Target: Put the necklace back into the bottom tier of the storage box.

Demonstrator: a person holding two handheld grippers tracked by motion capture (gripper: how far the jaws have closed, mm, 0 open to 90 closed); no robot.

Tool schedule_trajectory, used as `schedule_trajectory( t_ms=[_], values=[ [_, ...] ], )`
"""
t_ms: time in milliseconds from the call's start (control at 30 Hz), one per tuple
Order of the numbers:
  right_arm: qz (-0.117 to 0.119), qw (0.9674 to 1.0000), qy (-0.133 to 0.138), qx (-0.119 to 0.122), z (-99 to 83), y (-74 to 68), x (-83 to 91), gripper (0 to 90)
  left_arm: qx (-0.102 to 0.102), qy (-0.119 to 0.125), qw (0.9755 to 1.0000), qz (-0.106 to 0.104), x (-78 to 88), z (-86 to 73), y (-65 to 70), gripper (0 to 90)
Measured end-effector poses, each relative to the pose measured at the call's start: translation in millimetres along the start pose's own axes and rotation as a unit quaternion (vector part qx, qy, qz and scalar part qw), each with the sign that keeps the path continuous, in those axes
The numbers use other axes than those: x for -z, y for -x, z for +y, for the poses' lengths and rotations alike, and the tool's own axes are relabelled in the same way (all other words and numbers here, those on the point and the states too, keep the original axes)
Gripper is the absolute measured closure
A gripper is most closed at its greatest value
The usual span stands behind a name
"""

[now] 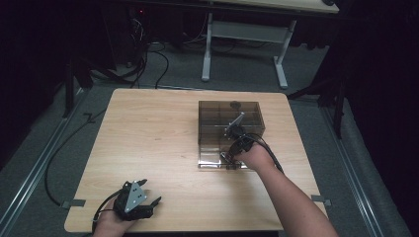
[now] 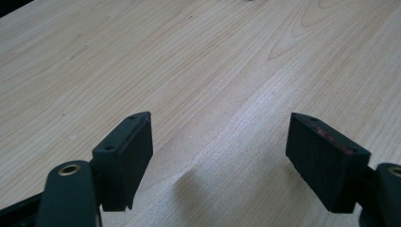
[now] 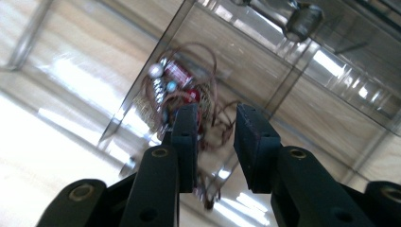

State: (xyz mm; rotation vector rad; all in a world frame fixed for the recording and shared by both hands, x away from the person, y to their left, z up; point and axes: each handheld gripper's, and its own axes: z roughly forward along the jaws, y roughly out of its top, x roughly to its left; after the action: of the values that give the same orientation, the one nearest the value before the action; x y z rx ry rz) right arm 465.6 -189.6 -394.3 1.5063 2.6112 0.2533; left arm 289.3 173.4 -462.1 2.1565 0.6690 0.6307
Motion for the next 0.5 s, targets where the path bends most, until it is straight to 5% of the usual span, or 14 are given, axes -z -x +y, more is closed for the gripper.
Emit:
schedule_trajectory(
  t_ms=[267, 500],
  values=[
    [0.001, 0.9999, 0.011, 0.003, -15.6, 2.0, 20.3, 72.7, -0.004, -0.003, 1.0, 0.003, -0.4, 0.3, 0.7, 24.0],
    [0.02, 0.9998, 0.006, -0.005, -28.7, 0.7, 20.8, 75.3, 0.005, 0.002, 1.0, 0.002, 0.6, -0.4, -0.6, 23.7]
  ],
)
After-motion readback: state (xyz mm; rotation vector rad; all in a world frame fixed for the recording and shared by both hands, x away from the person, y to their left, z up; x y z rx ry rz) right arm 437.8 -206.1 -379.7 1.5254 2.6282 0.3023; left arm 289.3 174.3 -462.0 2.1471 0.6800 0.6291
